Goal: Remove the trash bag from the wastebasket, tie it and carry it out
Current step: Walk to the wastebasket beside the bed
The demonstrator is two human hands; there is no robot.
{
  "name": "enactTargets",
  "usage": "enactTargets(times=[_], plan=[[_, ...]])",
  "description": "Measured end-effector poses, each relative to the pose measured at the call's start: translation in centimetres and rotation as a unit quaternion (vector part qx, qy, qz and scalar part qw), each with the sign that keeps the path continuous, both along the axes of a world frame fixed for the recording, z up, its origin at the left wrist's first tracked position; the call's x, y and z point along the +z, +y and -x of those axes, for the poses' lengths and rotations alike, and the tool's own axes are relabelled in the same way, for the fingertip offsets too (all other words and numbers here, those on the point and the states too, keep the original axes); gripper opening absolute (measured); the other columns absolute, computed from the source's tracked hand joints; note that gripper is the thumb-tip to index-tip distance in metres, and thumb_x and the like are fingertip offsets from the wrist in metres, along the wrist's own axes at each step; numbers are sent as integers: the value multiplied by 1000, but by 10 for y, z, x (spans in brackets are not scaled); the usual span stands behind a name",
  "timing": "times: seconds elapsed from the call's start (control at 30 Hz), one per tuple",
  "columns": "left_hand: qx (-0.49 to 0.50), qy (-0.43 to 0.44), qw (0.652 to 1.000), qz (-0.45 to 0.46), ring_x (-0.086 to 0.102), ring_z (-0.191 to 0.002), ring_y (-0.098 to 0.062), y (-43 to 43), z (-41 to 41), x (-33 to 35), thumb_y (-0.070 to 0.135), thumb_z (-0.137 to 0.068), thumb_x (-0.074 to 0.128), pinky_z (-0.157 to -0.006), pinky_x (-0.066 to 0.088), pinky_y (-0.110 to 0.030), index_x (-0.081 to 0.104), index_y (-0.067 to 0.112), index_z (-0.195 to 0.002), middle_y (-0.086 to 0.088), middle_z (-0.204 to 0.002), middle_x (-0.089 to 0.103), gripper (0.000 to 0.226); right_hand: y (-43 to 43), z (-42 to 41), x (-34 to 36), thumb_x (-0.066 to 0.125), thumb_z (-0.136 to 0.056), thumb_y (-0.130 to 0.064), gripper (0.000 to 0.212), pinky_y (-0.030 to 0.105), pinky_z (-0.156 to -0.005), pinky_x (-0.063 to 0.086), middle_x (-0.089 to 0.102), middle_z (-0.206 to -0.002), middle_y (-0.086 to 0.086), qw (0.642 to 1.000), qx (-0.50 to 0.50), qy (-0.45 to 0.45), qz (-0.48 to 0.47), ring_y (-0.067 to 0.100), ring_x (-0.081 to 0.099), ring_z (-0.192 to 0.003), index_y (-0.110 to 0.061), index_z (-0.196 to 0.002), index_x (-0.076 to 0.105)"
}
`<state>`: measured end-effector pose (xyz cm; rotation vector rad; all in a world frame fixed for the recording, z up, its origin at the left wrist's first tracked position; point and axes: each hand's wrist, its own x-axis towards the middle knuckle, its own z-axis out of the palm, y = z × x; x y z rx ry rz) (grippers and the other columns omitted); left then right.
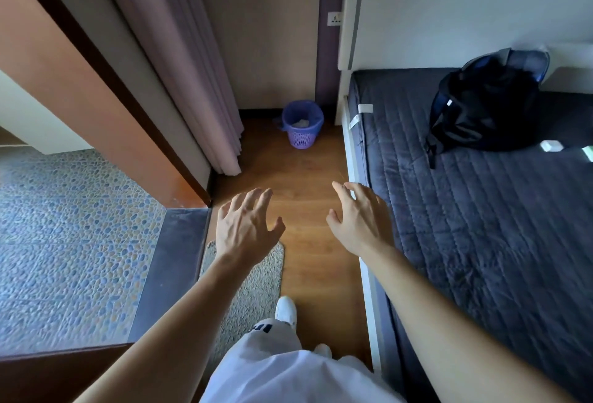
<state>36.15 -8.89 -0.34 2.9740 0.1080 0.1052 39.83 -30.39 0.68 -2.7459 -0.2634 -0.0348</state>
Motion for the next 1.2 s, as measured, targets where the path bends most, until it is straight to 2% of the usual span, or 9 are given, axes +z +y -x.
enactTargets(times=[0.13,0.23,0.33,0.53,0.77,0.83,0.93,1.1,1.2], plan=[[4,1,1000,7,51,-128,-25,3,-38,-6,57,-81,45,-101,44,-45,47,26,-140,1,-142,55,66,6,-38,-9,63,-83,-23,52,45,-93,45,60,-127,16,999,-8,35,-29,35,56,-116,-11,-133,57],[1,2,1000,14,52,-126,-25,10,-77,-13,57,-81,46,-100,44,-45,49,26,-139,1,-140,57,66,13,-77,-9,61,-90,-18,53,34,-100,35,52,-138,19,998,-3,54,-43,34,49,-127,-8,-141,50],[2,-5,1000,24,54,-124,-26,24,-123,-17,56,-80,48,-99,44,-45,50,26,-137,2,-138,58,64,26,-123,-8,60,-91,-17,54,27,-100,25,50,-141,19,997,-1,58,-42,33,47,-131,-7,-143,48],[4,-6,1000,26,55,-122,-26,68,-225,-12,56,-80,49,-97,45,-46,52,25,-136,2,-136,60,65,62,-224,-1,60,-91,-18,54,29,-99,29,50,-141,18,997,-6,59,-40,33,49,-130,-9,-143,48],[-15,-9,999,27,57,-120,-27,96,-326,-10,56,-81,51,-95,46,-45,52,24,-137,1,-136,60,65,85,-317,-6,62,-88,-19,56,41,-106,35,54,-137,20,996,-36,58,-50,36,50,-128,-9,-142,50],[-19,-12,999,28,57,-120,-27,97,-346,-11,56,-81,51,-95,46,-45,52,24,-137,1,-136,61,65,85,-337,-13,56,-87,-28,56,47,-106,40,57,-133,17,997,-48,56,-39,36,52,-124,-12,-140,51],[-20,-19,999,40,57,-120,-27,99,-378,-16,55,-79,49,-95,47,-45,54,24,-136,0,-135,61,65,84,-370,-27,43,-80,-41,61,53,-97,46,61,-125,11,998,-47,35,-17,32,57,-116,-16,-135,52],[-15,-17,999,41,59,-117,-29,103,-434,-27,56,-79,45,-94,47,-45,55,23,-135,-1,-133,63,66,88,-428,-37,46,-80,-39,59,51,-97,47,62,-124,9,999,-39,29,3,30,57,-117,-18,-135,51],[-8,-20,999,41,60,-115,-30,102,-476,-30,54,-78,52,-93,48,-46,57,23,-133,-1,-131,64,63,87,-470,-37,58,-80,-31,55,52,-96,49,65,-123,13,999,-40,27,5,33,60,-114,-13,-132,57]])
